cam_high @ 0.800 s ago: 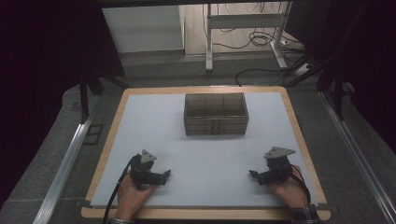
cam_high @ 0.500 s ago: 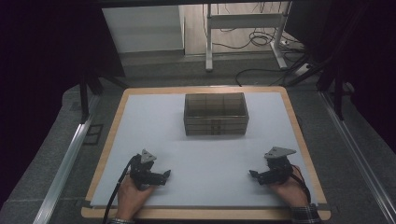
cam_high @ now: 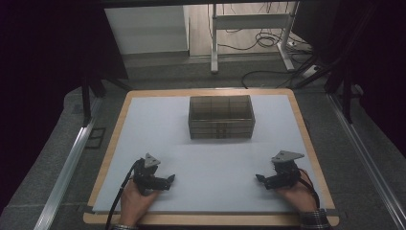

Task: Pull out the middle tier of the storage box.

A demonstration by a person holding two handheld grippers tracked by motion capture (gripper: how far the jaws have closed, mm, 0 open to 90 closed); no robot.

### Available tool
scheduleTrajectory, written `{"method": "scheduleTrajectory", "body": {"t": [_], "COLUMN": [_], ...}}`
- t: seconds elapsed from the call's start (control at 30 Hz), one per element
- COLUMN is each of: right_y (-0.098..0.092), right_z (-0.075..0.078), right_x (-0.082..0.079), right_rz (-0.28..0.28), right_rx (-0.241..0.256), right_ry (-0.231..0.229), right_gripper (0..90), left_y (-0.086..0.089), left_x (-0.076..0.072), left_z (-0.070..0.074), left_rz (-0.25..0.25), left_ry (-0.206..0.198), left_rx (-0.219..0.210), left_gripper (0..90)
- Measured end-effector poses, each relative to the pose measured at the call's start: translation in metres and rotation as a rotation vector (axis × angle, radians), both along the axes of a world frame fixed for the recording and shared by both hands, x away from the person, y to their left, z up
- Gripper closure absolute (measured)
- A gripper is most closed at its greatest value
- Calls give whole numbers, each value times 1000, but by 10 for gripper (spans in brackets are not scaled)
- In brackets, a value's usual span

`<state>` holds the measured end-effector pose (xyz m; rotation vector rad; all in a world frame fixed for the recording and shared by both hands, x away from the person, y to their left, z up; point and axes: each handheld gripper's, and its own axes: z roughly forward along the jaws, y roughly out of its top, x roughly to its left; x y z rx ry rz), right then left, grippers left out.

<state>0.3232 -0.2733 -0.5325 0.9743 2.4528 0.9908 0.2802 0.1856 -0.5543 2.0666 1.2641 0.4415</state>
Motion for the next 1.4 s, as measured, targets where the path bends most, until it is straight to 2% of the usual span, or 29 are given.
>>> {"method": "scheduleTrajectory", "body": {"t": [0.2,0.43,0.6,0.73,0.83,1.07,1.17,1.2,1.4], "right_y": [0,0,4,7,14,32,38,43,58], "right_z": [1,2,6,9,11,14,15,16,16], "right_x": [-3,-7,-13,-16,-19,-25,-27,-29,-31], "right_rz": [9,8,18,29,61,118,125,142,187], "right_rx": [7,6,-35,-38,-54,-155,-168,-192,-256], "right_ry": [-19,-30,-65,-78,-107,-220,-237,-260,-300], "right_gripper": [137,175,222,227,248,267,274,278,285], "left_y": [0,0,0,0,0,1,1,1,1], "left_x": [0,0,0,0,0,0,0,0,0], "left_z": [0,0,0,0,0,0,0,0,0], "left_rz": [-1,-2,-3,-2,-3,-6,-6,-6,-6], "left_ry": [0,1,1,1,1,3,3,3,3], "left_rx": [1,3,4,4,4,8,8,8,8], "left_gripper": [0,0,0,0,0,0,0,0,0]}}
